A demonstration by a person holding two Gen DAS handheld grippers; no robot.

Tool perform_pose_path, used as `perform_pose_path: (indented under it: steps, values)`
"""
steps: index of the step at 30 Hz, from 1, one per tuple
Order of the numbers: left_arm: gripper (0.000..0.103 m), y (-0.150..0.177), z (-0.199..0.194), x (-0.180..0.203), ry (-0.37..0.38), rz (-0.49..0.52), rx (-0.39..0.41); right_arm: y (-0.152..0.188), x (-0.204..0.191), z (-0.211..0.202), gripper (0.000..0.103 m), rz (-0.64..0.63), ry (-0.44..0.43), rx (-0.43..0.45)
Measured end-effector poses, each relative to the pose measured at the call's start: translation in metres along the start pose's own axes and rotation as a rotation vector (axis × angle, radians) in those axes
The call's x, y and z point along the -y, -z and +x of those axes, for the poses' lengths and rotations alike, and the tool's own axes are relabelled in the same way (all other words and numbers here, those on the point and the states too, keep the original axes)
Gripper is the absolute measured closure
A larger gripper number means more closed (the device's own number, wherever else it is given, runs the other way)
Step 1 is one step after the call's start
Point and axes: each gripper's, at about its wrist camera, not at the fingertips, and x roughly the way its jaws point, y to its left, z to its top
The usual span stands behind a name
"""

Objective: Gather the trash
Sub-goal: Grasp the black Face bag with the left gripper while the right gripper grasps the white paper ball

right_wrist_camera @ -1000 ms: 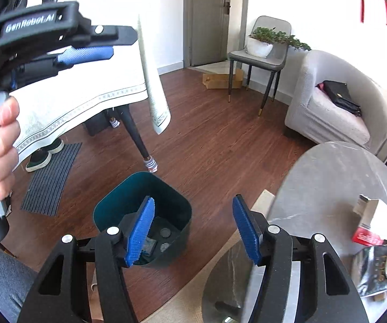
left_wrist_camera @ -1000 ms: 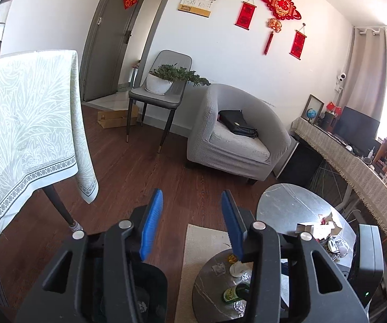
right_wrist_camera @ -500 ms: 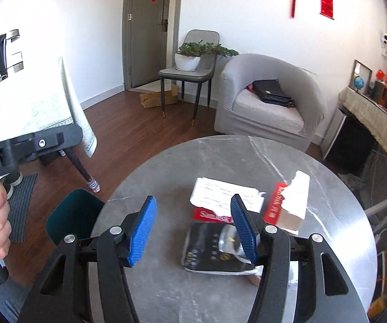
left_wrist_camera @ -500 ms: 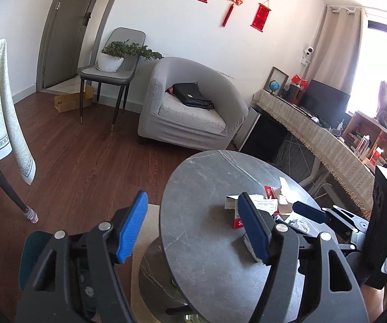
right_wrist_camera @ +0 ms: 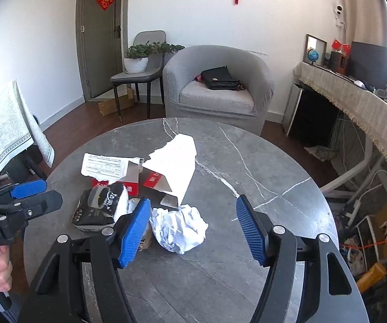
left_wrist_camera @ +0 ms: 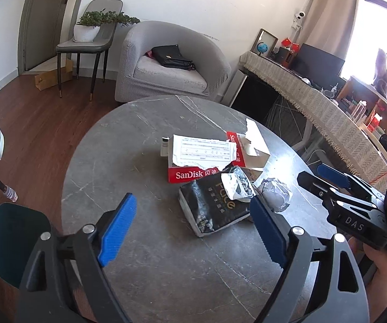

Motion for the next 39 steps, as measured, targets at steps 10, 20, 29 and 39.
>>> perform_pose_path:
  steps: [10,20,29,39]
  values:
    - [0.013,0.006,0.029,0.019,0.028,-0.043,-0.043,0.015,0.022,-0.004,0.034,0.028,0.007,-0.017]
    - [0.013,0.005,0.045,0.021,0.015,-0.098,-0.050,0.020,0.025,-0.004,0.032,0.011,-0.020,-0.024]
    - [0.012,-0.002,0.054,0.029,-0.058,-0.078,-0.066,0.024,0.019,0.003,0.032,-0.042,-0.082,-0.046]
    - [0.026,-0.008,0.057,0.031,-0.086,-0.063,-0.068,0.030,0.001,0.013,0.032,-0.089,-0.183,-0.092]
